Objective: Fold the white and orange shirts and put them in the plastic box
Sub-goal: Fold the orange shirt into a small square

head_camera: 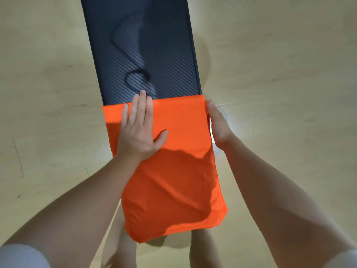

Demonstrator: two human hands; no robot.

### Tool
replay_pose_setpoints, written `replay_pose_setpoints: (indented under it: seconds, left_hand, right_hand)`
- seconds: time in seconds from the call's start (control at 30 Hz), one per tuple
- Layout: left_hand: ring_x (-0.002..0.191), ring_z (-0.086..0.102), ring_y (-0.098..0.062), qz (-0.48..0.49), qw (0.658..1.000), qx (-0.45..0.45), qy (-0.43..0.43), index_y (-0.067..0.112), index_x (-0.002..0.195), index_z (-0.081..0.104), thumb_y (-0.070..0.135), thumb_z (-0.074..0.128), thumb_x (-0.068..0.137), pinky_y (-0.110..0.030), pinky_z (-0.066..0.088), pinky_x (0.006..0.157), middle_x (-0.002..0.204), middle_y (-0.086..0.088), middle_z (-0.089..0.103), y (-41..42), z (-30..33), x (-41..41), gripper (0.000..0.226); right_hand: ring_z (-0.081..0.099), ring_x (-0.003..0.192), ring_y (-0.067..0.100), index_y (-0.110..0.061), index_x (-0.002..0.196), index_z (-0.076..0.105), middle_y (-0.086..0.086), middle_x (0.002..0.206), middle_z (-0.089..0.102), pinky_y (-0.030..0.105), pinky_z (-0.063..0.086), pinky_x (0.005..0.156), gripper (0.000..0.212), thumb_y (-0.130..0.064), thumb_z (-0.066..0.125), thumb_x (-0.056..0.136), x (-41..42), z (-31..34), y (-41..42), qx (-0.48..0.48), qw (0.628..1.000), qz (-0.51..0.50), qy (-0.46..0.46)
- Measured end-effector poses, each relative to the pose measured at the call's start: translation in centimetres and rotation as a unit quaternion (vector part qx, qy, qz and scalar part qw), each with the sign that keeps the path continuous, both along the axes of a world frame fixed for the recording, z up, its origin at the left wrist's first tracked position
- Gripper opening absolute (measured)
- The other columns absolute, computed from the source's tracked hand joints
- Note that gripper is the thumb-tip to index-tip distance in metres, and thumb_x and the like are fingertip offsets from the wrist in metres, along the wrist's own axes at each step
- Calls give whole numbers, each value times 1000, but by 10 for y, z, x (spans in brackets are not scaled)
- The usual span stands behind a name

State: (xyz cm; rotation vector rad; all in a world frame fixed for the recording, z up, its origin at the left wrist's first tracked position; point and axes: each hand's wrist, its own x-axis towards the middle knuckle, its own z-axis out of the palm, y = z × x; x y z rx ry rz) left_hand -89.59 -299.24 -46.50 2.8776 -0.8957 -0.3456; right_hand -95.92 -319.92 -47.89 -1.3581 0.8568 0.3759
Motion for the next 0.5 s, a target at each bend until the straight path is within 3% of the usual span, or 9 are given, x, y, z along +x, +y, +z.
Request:
replay_pose_setpoints:
  seconds: [0.03, 0.1, 0.17, 0.23, 0.37, 0.43, 0.5]
  left_hand:
    - [144, 15, -29, -1, 1000, 0, 1, 2, 145, 18, 55, 39, 81, -41, 5, 116, 155, -17, 17, 0, 0, 0, 86]
    - [144, 13, -30, -2, 1000, 4, 10, 1, 146, 16, 56, 38, 82, -42, 4, 116, 155, -17, 15, 0, 0, 0, 87]
    - [144, 13, -30, 2, 1000, 14, 16, 1, 146, 16, 56, 36, 82, -43, 4, 116, 155, -18, 15, -1, 2, 0, 87]
    - [145, 12, -30, 2, 999, 30, 18, 1, 146, 15, 57, 33, 83, -42, 3, 116, 156, -18, 13, -2, 3, 0, 86]
    - [146, 0, -29, -7, 996, 61, 68, 2, 147, 3, 56, 35, 88, -42, -2, 117, 157, -16, 0, -4, 11, 3, 87]
    - [145, 3, -31, -21, 993, 74, 93, 3, 147, 3, 54, 40, 88, -43, 2, 117, 157, -16, 1, -5, 22, 10, 86]
    - [143, 12, -35, -62, 988, 85, 111, 2, 147, 10, 47, 45, 90, -45, 10, 116, 156, -18, 8, -4, 38, 20, 80]
  right_hand:
    - [59, 109, 8, -21, 124, 57, -4, 118, 64, 28, 45, 95, 59, -59, 22, 93, -3, -2, -1, 51, 998, 14, 28]
    - [60, 103, 7, -21, 123, 57, -7, 109, 66, 25, 47, 92, 62, -61, 20, 93, -9, -9, 2, 63, 992, 65, 83]
    - [58, 107, 18, -13, 126, 52, 1, 112, 63, 28, 43, 89, 55, -52, 26, 96, -17, -14, 8, -26, 986, 76, 145]
    - [49, 121, 33, -3, 133, 40, 15, 130, 53, 35, 38, 93, 51, -39, 29, 98, -30, -13, 7, -169, 957, 60, 229]
    - [42, 127, 34, -3, 137, 37, 19, 139, 46, 35, 35, 100, 48, -31, 30, 98, -68, 15, 1, -196, 945, 24, 262]
    - [47, 122, 34, -1, 130, 45, 19, 132, 52, 34, 37, 96, 45, -29, 32, 98, -85, 36, 4, -222, 942, 45, 248]
    - [52, 100, 29, -4, 101, 58, 18, 100, 60, 34, 39, 79, 31, -26, 35, 97, -101, 55, 12, -242, 938, 38, 245]
